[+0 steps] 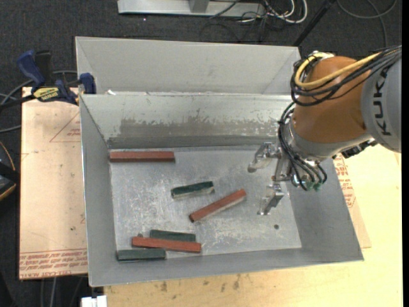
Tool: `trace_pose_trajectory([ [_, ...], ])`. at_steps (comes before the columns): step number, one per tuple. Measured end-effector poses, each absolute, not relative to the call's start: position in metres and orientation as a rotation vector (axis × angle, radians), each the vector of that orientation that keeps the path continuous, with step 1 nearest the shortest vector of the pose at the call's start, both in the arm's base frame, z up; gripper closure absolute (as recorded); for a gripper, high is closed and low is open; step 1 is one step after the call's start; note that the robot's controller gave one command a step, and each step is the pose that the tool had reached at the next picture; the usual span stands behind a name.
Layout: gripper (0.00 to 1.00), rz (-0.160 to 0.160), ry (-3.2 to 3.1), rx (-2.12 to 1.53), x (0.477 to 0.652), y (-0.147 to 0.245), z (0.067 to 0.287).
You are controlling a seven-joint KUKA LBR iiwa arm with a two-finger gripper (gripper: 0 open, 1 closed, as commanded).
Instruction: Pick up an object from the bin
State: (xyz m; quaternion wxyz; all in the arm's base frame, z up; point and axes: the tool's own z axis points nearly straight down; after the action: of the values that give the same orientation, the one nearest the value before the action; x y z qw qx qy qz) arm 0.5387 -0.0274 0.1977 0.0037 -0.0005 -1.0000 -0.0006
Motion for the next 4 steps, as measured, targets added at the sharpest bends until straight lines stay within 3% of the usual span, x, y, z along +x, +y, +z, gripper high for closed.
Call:
trace_pose_trajectory([
  [1,0.00,-0.001,-3.143,0.000,0.540,-0.027,0.202],
  [2,0.00,0.000,-3.152,0.055,0.555,-0.032,0.163],
  [3,1.00,0.000,-3.144,0.278,0.574,0.016,0.078],
  [4,1.00,0.000,-3.144,0.278,0.574,0.016,0.078],
])
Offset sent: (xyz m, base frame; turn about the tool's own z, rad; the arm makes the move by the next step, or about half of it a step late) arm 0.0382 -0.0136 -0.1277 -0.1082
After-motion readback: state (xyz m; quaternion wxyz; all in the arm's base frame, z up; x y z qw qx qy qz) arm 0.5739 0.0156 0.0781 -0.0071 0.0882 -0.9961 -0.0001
